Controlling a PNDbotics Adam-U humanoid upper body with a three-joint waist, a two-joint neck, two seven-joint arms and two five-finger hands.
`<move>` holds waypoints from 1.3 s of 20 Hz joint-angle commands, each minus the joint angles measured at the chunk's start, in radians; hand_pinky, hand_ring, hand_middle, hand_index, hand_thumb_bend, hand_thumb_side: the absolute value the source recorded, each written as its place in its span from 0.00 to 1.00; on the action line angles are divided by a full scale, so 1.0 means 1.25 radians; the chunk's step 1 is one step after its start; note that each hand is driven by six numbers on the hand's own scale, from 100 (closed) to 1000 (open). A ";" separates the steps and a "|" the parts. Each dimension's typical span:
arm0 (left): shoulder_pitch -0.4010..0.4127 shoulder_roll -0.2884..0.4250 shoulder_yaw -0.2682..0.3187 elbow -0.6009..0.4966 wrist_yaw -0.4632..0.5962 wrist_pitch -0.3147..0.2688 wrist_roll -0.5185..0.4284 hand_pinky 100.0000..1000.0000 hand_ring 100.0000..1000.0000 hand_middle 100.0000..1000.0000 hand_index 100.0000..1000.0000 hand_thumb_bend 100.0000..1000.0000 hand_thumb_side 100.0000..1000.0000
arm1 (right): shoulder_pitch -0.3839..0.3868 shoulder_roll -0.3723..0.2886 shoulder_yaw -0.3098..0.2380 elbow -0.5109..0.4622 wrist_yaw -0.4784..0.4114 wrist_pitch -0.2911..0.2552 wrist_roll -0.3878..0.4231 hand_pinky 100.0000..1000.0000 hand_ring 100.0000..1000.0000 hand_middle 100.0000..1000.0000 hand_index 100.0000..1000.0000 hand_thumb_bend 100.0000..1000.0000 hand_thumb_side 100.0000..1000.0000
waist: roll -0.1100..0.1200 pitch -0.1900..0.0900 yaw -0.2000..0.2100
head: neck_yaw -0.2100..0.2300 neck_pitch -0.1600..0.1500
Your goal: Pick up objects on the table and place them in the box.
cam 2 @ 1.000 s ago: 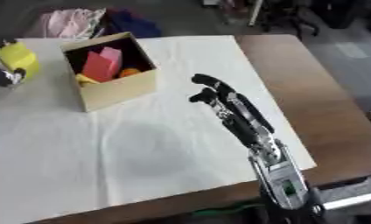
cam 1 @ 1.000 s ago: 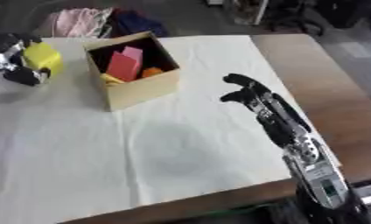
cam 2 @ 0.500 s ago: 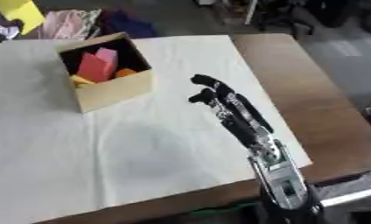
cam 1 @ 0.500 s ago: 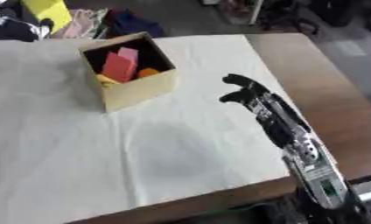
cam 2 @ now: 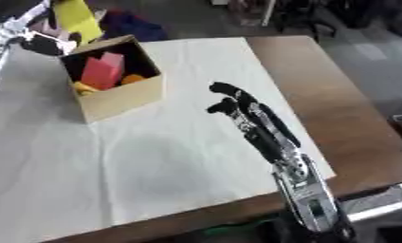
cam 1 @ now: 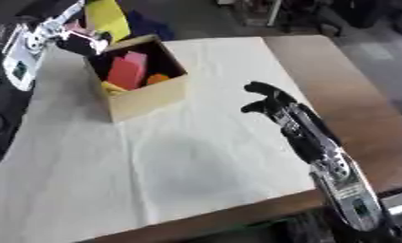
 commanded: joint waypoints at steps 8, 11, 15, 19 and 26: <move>0.004 -0.009 -0.002 0.005 -0.092 -0.011 0.085 0.79 0.69 0.79 0.92 0.19 0.25 | -0.012 0.000 -0.001 -0.008 -0.006 -0.002 0.005 0.86 0.72 0.88 0.92 0.00 0.85 | -0.009 -0.004 0.000 | 0.000 0.004; 0.006 -0.006 0.000 0.005 -0.107 -0.009 0.102 0.81 0.73 0.82 0.93 0.23 0.42 | -0.011 -0.001 -0.002 -0.008 -0.006 -0.002 0.004 0.86 0.72 0.88 0.92 0.00 0.84 | -0.009 -0.005 0.001 | -0.001 0.004; 0.010 -0.007 -0.003 -0.001 -0.109 -0.012 0.123 0.85 0.77 0.86 0.95 0.27 0.53 | -0.011 -0.002 -0.002 -0.007 -0.005 -0.002 0.004 0.86 0.72 0.88 0.92 0.00 0.84 | -0.009 -0.006 0.002 | -0.002 0.004; 0.010 -0.005 -0.004 -0.010 -0.092 -0.016 0.139 0.85 0.79 0.87 0.95 0.25 0.57 | -0.011 -0.002 -0.003 -0.007 -0.005 -0.002 0.003 0.86 0.72 0.88 0.92 0.00 0.84 | -0.009 -0.006 0.002 | -0.003 0.004; 0.013 0.037 -0.020 -0.107 0.116 -0.047 0.119 0.81 0.69 0.75 0.90 0.00 0.30 | -0.009 -0.008 -0.010 -0.006 -0.002 -0.002 -0.003 0.86 0.72 0.88 0.92 0.00 0.84 | -0.003 -0.007 0.015 | -0.017 0.004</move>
